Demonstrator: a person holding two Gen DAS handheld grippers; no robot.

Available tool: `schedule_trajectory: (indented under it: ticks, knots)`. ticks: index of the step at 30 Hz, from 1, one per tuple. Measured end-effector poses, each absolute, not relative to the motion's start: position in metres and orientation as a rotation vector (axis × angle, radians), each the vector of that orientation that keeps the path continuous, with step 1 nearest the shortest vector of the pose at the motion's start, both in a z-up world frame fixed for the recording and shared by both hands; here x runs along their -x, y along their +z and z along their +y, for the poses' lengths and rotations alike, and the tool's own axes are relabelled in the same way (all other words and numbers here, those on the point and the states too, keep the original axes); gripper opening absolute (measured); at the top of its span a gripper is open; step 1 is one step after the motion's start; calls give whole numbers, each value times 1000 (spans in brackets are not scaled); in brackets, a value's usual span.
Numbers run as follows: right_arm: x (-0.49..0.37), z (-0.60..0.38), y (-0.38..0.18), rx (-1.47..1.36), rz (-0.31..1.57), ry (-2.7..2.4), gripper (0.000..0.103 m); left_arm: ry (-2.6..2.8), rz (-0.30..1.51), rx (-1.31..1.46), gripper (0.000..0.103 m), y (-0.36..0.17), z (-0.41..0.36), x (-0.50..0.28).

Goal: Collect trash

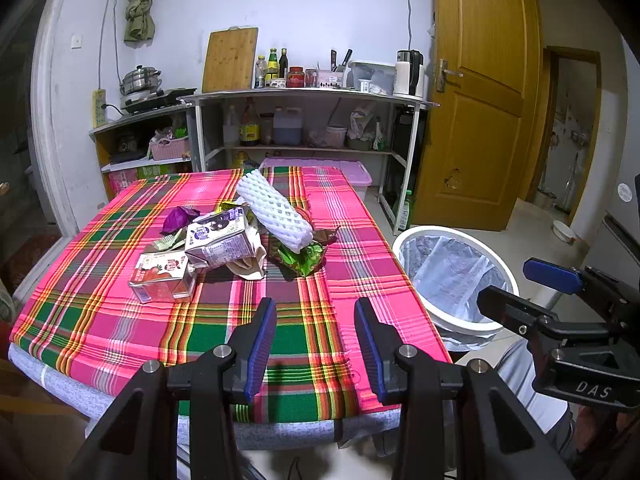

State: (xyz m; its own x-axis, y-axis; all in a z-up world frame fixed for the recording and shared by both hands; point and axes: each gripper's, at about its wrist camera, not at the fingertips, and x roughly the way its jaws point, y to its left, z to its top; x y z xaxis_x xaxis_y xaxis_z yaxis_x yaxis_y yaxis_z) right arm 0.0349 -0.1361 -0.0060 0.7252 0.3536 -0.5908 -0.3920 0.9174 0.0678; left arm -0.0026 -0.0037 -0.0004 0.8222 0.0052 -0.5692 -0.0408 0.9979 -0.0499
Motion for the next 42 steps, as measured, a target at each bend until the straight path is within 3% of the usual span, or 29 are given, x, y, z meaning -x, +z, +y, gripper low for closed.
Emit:
schedule_trajectory:
  ticks: [26, 42]
  knots:
    - [-39, -128, -18, 75, 656, 445, 79, 25, 614, 68, 40, -9, -3, 3]
    - [-90, -87, -23, 111, 698, 546, 79, 103, 632, 189, 40, -27, 70, -28]
